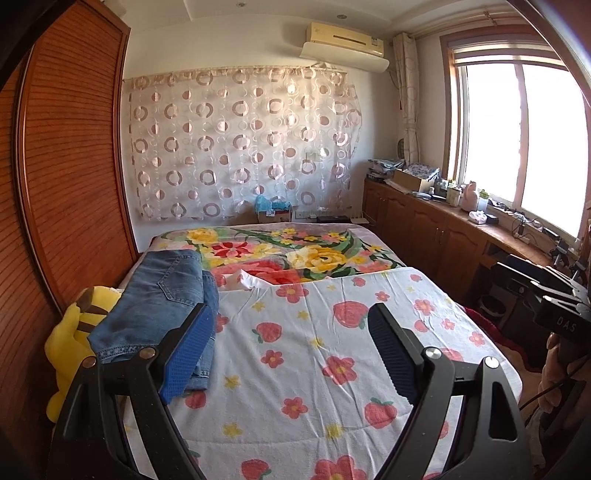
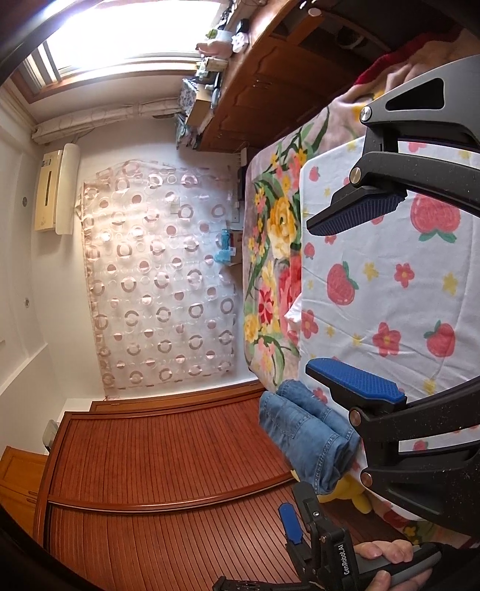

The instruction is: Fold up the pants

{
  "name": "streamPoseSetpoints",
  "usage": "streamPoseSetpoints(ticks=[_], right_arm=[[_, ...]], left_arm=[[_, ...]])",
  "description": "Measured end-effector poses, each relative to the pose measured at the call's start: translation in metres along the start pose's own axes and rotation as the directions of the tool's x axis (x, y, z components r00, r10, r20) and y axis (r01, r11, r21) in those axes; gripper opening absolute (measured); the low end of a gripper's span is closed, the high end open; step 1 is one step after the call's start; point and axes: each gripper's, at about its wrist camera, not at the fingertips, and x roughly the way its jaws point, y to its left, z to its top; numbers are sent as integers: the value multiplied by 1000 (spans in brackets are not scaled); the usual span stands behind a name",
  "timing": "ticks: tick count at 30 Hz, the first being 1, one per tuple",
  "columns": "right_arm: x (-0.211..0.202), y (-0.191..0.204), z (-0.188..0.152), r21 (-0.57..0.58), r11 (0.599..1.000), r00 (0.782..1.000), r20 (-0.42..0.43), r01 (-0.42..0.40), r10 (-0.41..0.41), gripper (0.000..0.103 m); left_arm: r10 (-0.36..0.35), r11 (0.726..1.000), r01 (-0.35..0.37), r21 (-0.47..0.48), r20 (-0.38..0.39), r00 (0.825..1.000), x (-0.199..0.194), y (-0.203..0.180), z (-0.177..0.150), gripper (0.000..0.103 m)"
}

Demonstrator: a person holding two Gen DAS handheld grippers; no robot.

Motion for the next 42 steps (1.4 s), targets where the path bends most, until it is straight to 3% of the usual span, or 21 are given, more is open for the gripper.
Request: streamPoseSetpoints(ticks=[42], right_arm=[[-3,-11,0,-9,1000,1000,1,12,-12,71]], left_arm=[[0,1000,0,-3,0,1000,-2,-3,-1,86]])
